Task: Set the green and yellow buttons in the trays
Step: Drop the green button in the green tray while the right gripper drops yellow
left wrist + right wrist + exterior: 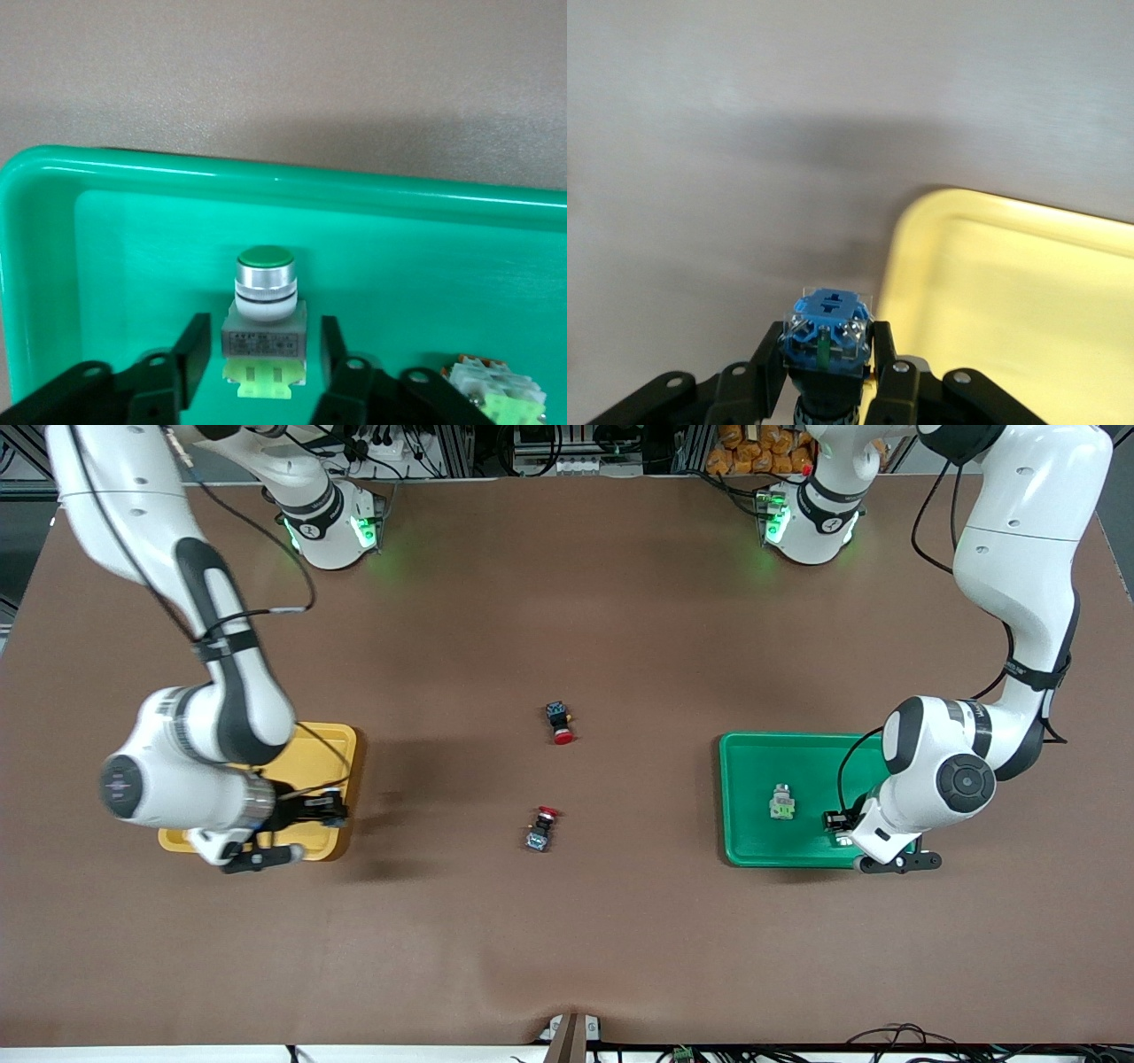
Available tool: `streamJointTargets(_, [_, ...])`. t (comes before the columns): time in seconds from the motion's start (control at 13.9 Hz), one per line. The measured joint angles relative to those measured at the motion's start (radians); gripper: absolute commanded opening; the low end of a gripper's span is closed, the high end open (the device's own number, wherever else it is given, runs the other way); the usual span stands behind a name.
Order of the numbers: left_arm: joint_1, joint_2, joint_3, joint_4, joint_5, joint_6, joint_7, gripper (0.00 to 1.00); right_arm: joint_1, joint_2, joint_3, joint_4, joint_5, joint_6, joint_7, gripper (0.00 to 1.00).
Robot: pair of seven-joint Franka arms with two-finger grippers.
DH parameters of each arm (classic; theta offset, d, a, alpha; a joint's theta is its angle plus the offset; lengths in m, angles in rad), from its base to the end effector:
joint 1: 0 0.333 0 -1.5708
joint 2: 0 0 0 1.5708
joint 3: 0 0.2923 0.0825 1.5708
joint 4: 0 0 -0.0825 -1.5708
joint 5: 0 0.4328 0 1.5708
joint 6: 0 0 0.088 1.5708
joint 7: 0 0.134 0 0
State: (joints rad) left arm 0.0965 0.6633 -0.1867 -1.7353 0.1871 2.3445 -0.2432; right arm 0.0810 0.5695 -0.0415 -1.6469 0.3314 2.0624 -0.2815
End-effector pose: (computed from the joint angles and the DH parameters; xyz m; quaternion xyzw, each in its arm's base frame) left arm 0.6796 -0.0532 0.1179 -0.9994 -0.0279 0.0174 0.0109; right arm 0.6896 0.0537 0.1973 -0.9863 -0.0721 0.0591 0.1359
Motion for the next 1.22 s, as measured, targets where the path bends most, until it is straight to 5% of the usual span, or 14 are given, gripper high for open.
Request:
streamJointTargets(0.07, [0.000,-0.003,0.000,0.002,0.000,0.000,0.000,1.00,-0.028,0.002,0.000,-0.003,0.000,-0.015,-0.035,1.00])
streamJointTargets(0.43, [0.000,-0.040,-0.001,0.030,0.000,0.000,0.000,1.00,-0.094,-0.018,-0.002,-0.002,-0.005,-0.035,-0.077,1.00])
streamJointTargets(0.72, [0.007,-0.057,-0.001,0.079,0.000,0.000,0.000,1.00,-0.094,-0.085,-0.014,-0.003,-0.145,-0.031,-0.076,1.00])
streamJointTargets(0.93, [0.009,-0.068,-0.001,0.105,0.000,-0.003,0.000,1.00,-0.094,-0.161,-0.033,-0.063,-0.172,-0.028,-0.076,1.00])
streamJointTargets(1.22, [0.007,-0.164,-0.011,0.137,0.000,-0.168,0.000,1.00,-0.094,-0.282,-0.041,-0.114,-0.214,-0.084,-0.033,1.00])
